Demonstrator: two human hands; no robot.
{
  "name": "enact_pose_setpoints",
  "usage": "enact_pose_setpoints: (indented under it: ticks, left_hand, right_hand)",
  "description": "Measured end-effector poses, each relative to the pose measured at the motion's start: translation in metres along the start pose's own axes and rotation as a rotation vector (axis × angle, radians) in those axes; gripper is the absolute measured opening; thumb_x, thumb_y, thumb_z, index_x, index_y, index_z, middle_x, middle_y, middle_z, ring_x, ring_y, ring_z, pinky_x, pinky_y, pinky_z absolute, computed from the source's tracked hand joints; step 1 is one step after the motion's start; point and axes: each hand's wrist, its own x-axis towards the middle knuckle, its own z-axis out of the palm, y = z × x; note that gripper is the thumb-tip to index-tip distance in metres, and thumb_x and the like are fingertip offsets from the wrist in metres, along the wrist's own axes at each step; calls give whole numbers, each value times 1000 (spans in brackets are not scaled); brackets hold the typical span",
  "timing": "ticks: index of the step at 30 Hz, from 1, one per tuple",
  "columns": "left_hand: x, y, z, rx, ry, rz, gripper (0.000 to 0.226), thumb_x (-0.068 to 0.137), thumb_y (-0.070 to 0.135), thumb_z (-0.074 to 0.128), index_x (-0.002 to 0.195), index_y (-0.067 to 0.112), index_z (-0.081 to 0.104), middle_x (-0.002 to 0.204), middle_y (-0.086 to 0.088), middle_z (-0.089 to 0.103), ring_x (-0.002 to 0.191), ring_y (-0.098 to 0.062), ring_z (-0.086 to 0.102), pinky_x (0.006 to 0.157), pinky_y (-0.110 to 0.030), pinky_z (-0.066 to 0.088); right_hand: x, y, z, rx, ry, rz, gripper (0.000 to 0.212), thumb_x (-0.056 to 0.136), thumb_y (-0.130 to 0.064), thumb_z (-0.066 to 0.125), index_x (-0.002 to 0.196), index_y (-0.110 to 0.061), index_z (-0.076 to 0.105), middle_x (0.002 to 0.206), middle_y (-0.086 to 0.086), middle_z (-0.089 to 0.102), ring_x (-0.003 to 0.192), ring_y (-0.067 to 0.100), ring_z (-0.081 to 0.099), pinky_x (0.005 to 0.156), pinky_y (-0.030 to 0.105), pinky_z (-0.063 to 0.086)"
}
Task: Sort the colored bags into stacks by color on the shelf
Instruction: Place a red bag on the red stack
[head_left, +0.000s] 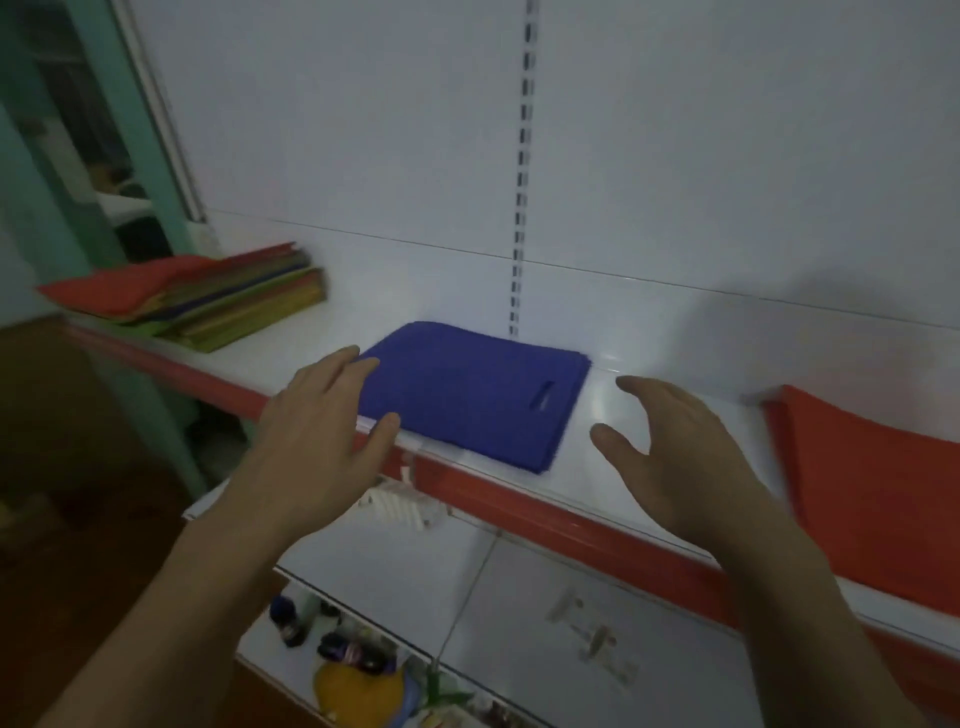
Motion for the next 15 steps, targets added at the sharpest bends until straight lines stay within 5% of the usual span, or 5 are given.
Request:
enact_pose_setpoints:
  ticks: [15]
  left_hand:
    - [-23, -291, -113, 126, 110, -296, 62, 96, 47, 51, 151, 23, 33, 160, 2, 29, 147, -19, 26, 118, -50, 28]
  right_hand:
    - [78, -311, 154, 240, -126, -254, 62, 96, -49, 55, 151, -29, 34, 157, -8, 37, 144, 15, 33, 116, 39, 29]
